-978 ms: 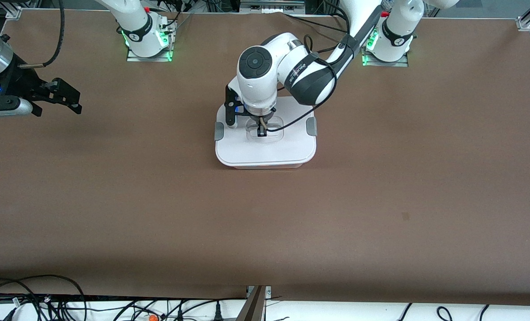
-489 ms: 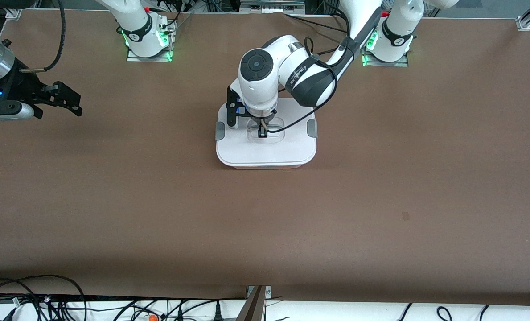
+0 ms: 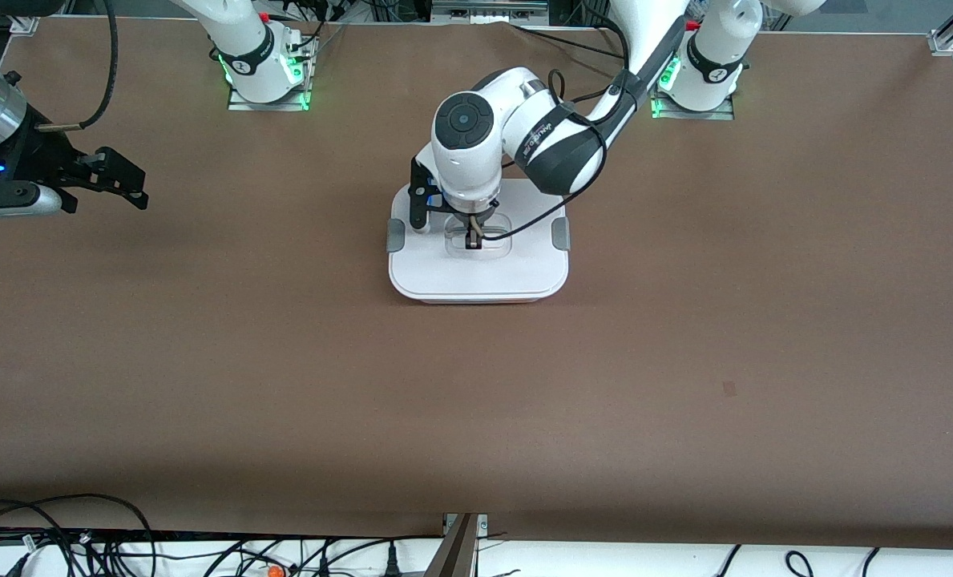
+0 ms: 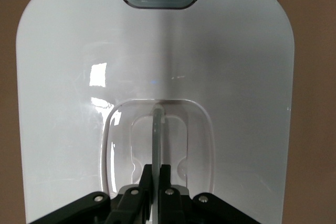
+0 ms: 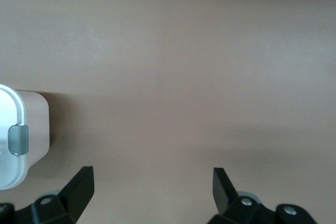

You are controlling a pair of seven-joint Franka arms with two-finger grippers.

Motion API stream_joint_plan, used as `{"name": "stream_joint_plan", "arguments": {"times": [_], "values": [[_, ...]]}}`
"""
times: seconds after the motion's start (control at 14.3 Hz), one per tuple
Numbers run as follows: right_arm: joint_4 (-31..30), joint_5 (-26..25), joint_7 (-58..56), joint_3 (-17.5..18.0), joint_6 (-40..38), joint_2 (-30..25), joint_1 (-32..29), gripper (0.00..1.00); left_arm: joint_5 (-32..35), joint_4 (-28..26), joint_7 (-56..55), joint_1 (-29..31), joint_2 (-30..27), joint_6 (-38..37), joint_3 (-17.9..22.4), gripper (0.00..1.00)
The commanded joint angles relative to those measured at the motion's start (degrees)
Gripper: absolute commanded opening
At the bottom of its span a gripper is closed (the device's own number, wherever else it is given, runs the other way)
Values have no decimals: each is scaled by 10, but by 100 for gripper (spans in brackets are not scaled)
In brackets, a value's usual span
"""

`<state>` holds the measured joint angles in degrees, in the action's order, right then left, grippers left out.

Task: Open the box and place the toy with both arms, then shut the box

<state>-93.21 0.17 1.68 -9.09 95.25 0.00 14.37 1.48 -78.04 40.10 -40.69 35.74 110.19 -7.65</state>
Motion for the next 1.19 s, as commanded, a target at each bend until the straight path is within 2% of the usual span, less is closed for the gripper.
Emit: {"name": "stream_joint_plan", "arguments": {"times": [0.0,0.35,0.98,1.05,1.12], "values": [[11,-2,-6,3,-9,1,-4,100,-8,-27,18,2,-11,10,1,0],[11,-2,-7,4,-9,1,-4,100,-8,-52,18,-1,-31,10,1,0],[11,3,1,1,-9,2,-6,100,-8,-59,9,-4,-29,16,1,0],[11,3,1,1,-9,2,-6,100,-8,-56,12,-1,-29,16,1,71],[11,3,0,1,-9,2,-6,100,-12,-53,10,1,-28,16,1,100]]}}
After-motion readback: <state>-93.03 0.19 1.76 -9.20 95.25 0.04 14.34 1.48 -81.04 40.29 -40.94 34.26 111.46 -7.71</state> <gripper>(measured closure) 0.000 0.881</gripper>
